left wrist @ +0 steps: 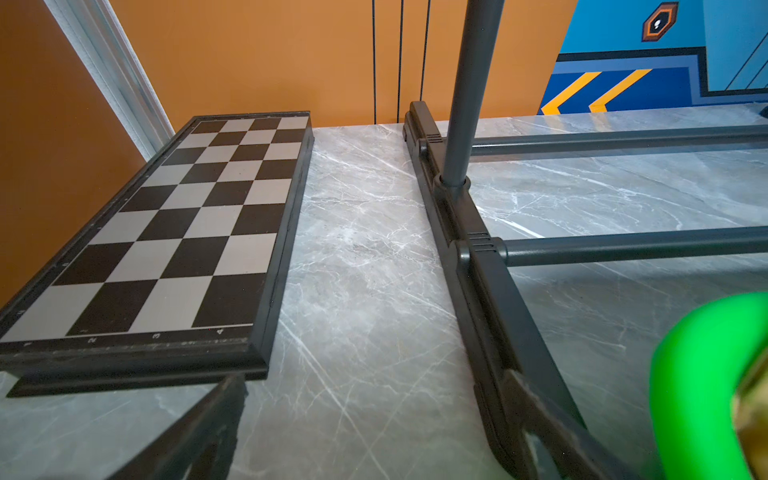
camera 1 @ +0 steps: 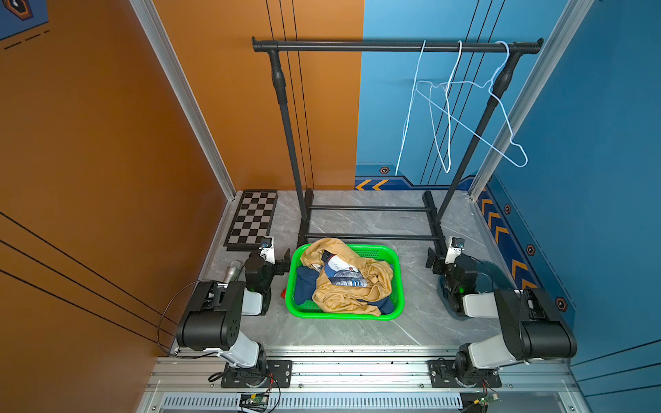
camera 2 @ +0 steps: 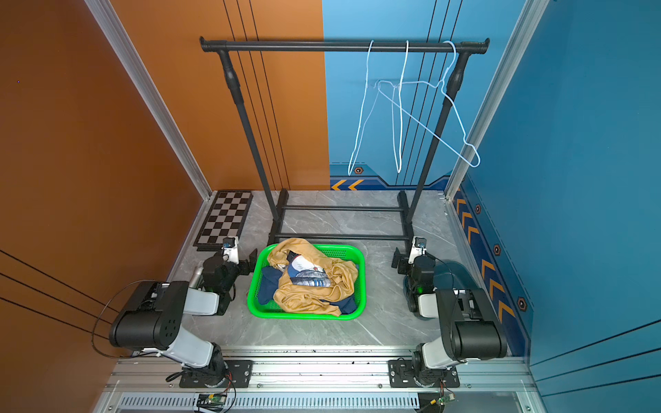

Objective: Remove the clothespins securing t-shirts to the hanger
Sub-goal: Reset both arms

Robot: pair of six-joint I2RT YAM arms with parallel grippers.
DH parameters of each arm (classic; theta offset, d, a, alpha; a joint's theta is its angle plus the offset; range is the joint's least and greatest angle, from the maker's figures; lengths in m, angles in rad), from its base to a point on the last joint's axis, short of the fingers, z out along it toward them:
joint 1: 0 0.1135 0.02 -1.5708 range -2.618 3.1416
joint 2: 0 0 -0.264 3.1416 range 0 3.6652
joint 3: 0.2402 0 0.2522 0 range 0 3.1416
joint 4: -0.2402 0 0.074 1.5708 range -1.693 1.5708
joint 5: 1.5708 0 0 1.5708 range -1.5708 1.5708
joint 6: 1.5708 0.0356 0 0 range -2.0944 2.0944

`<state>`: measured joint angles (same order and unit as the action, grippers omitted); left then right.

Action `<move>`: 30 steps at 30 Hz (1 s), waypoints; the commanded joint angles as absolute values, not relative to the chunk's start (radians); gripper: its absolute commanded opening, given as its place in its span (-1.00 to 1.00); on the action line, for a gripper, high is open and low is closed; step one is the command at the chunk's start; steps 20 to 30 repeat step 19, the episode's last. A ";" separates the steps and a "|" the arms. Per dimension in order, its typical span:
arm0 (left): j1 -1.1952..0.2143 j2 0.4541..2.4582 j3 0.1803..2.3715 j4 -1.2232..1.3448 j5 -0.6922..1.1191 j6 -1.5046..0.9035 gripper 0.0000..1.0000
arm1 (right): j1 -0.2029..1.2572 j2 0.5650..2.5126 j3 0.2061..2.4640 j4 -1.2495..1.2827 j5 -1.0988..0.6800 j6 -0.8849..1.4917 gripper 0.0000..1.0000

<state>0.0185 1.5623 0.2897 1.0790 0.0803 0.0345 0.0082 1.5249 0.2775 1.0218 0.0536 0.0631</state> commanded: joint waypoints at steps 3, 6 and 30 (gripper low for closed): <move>0.006 1.565 0.289 1.098 0.117 0.055 0.96 | 0.013 1.539 0.277 1.081 0.054 0.051 1.00; 0.006 1.565 0.290 1.098 0.118 0.054 0.96 | 0.013 1.536 0.289 1.055 0.040 0.048 1.00; 0.031 1.556 0.330 1.006 0.135 0.032 0.96 | 0.008 1.542 0.311 1.019 0.012 0.046 1.00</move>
